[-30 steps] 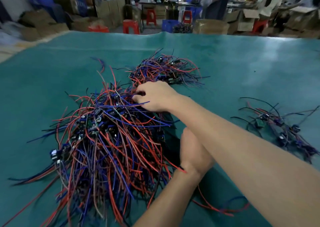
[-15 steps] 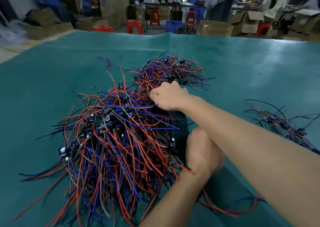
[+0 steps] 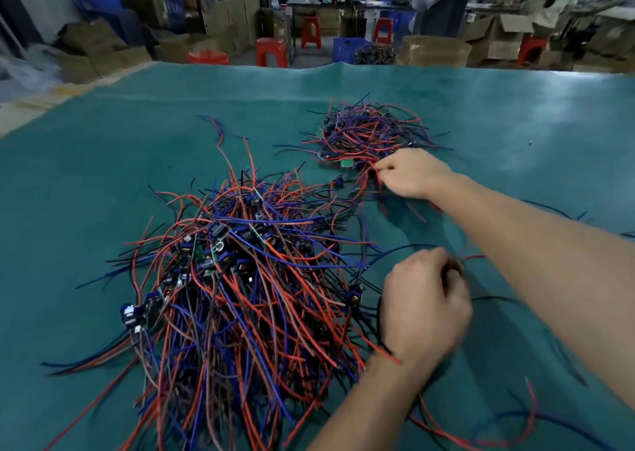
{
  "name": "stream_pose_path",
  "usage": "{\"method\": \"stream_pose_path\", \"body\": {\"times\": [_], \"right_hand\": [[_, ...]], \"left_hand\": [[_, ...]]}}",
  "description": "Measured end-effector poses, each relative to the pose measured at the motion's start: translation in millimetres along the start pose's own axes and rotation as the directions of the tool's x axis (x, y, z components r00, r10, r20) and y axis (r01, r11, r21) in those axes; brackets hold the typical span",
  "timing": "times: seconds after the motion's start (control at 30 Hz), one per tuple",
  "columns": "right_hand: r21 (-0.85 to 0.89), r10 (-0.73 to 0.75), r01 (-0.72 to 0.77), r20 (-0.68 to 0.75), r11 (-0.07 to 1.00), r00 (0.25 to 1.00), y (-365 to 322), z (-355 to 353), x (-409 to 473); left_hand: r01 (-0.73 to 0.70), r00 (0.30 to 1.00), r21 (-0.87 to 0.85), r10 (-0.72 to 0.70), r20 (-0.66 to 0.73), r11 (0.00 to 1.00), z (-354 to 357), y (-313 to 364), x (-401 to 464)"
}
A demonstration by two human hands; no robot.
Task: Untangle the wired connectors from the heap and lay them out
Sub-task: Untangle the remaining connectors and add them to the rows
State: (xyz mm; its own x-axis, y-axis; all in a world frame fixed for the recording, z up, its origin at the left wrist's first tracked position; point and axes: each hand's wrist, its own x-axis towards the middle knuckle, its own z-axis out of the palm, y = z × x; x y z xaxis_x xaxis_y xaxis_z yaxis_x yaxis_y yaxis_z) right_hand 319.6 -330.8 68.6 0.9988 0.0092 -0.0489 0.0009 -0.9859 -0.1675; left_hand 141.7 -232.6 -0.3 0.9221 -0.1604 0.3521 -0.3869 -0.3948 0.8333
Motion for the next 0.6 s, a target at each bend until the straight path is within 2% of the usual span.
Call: {"method": "stream_pose_path", "body": {"times": [0.17,0.23,0.27,0.33,0.37,0.4,0.43,0.47,0.5,0.57,0.6], "right_hand": [[-0.066,0.165,-0.165,0.001,0.984,0.986,41.7,-14.5,-6.7],[-0.094,0.239,-0.243,-0.056,0.965,0.969,45.8,-21.5,-11.9],[-0.098,0.252,-0.265,-0.132,0.959,0.959,44.6,-24.4,-14.3],[-0.131,0.201,-0.263,-0.362,0.956,0.91,36.1,-28.4,-18.0],[-0.165,0.125,-0.229,-0.478,0.959,0.869,29.3,-29.3,-21.6],[-0.197,0.027,-0.165,-0.562,0.966,0.827,21.4,-28.8,-25.6],[-0.218,-0.07,-0.073,-0.583,0.973,0.81,14.3,-26.2,-28.5],[-0.228,-0.146,0.027,-0.525,0.973,0.838,9.2,-21.8,-30.8],[-0.212,-0.187,0.107,-0.408,0.972,0.894,5.7,-16.1,-32.9],[-0.157,-0.138,0.114,-0.15,0.981,0.979,3.9,-2.5,-37.3],[-0.139,-0.113,0.095,-0.123,0.986,0.986,7.5,4.4,-38.4]], "left_hand": [[-0.025,1.0,-0.006,0.025,0.007,1.0,1.3,6.5,-0.2],[-0.031,1.0,-0.01,0.031,-0.007,0.999,0.4,7.3,0.0],[-0.033,0.999,-0.014,0.033,-0.015,0.999,0.2,7.5,-0.1],[-0.02,0.999,-0.025,0.019,-0.029,0.999,0.3,7.0,0.3],[-0.014,0.999,-0.037,0.013,-0.038,0.999,0.1,7.8,-0.1],[-0.01,0.999,-0.046,0.008,-0.053,0.999,-0.4,8.6,-0.3],[-0.004,0.998,-0.05,0.001,-0.07,0.999,-1.0,8.9,-0.3],[-0.002,0.996,-0.049,-0.003,-0.09,0.999,-1.2,9.0,-0.4],[0.005,0.994,-0.039,-0.009,-0.108,0.999,-1.7,9.2,-0.3],[0.027,0.99,-0.021,-0.03,-0.137,0.999,-2.8,9.4,0.4],[0.037,0.989,-0.02,-0.04,-0.144,0.999,-3.2,9.3,0.7]]}}
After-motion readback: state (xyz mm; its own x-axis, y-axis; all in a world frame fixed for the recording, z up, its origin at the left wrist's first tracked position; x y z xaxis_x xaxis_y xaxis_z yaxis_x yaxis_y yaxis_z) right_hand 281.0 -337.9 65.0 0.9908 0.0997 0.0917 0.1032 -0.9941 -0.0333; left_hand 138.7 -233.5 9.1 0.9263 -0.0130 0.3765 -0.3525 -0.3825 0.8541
